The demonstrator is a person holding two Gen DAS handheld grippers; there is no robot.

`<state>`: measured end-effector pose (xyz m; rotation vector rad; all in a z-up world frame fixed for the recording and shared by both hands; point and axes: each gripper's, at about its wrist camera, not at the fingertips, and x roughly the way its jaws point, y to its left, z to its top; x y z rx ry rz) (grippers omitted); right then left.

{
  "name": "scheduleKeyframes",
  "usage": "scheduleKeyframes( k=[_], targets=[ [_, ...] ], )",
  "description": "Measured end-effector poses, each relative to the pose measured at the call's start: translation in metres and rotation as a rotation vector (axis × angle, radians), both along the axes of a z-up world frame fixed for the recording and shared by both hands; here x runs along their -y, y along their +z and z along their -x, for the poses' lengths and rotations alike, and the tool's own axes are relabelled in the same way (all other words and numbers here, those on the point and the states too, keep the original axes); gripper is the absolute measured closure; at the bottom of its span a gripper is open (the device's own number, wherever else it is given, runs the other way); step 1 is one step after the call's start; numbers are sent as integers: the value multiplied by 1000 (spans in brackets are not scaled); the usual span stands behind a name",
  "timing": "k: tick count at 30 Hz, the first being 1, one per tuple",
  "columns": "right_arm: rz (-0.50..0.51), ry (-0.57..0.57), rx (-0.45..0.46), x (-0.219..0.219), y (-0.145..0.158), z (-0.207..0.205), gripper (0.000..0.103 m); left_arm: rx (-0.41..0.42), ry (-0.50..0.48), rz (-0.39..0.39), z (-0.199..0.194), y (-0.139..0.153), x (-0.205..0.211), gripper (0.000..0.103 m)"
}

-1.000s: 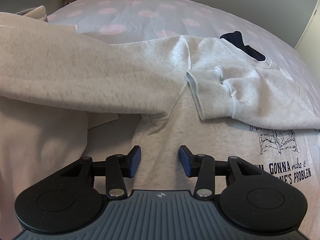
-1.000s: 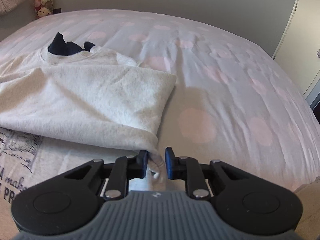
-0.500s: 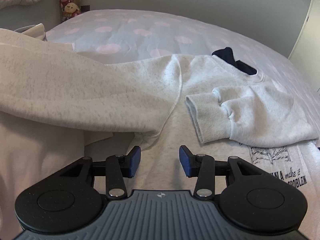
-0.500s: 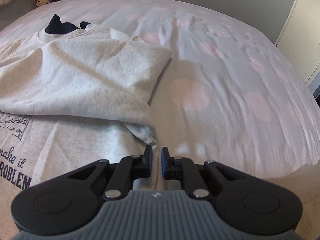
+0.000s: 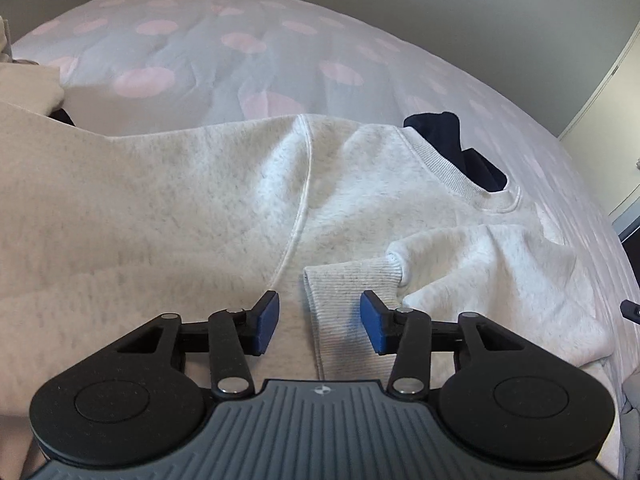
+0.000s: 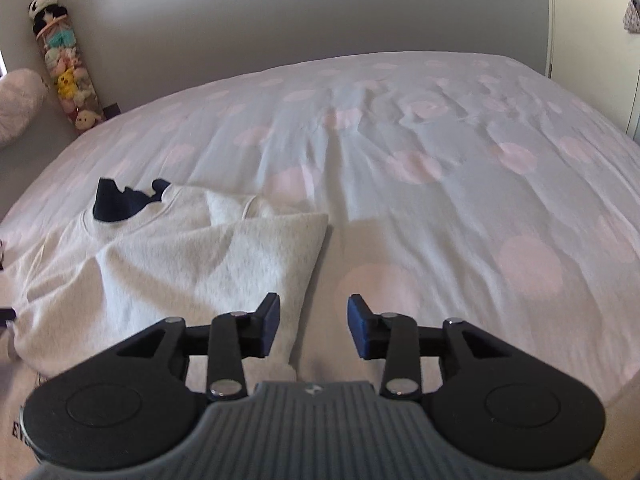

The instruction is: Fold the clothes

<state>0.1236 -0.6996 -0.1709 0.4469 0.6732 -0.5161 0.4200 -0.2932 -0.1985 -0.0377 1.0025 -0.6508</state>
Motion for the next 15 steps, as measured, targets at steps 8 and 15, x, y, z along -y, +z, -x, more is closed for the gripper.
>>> scheduleKeyframes(
  k=[8, 15],
  targets=[
    [-302, -77, 137, 72, -41, -47, 46, 23, 20, -14, -2, -6, 10, 97],
    [-365, -35, 234, 81, -51, -63, 95, 120, -3, 23, -5, 25, 17, 102]
  ],
)
